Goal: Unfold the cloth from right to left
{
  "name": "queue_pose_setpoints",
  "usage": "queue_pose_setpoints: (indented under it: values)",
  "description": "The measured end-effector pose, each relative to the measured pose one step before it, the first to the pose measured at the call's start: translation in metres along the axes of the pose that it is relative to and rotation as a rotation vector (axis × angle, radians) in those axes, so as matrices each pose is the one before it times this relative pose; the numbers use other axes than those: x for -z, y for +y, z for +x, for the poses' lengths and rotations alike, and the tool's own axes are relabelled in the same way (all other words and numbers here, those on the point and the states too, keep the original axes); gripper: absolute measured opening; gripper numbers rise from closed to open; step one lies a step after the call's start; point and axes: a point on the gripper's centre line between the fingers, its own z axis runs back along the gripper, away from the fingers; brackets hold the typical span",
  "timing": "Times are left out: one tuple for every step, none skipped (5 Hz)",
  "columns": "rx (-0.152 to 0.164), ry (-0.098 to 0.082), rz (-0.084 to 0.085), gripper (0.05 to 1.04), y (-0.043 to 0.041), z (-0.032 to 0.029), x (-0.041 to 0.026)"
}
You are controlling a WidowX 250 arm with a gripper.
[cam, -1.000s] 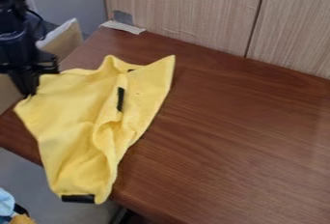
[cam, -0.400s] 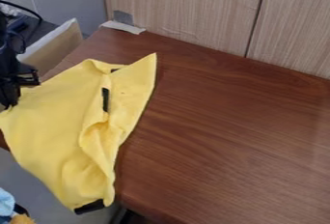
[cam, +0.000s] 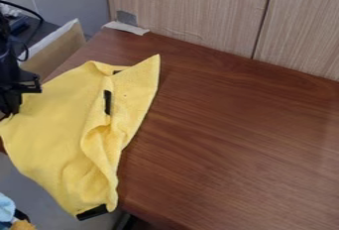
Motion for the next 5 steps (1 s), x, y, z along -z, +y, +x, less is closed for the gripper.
queue_pose_setpoints:
  values:
    - [0.0107,-0.0004,0.0027,0.481,-0.00378,0.00093,-0.00056]
    - [0.011,0.0068,0.0133,0.79,-0.00343,0.00004,-0.00127]
    - [0.0047,-0.0347,0.017,0.997,0.00013,0.00243,-0.01619]
    - [0.0123,-0.0061,0.0098,1.002,-0.00351,-0.00151,-0.00744]
    - [-0.0004,-0.0364,0.0093,1.001,0.0018,0.00068,-0.01548]
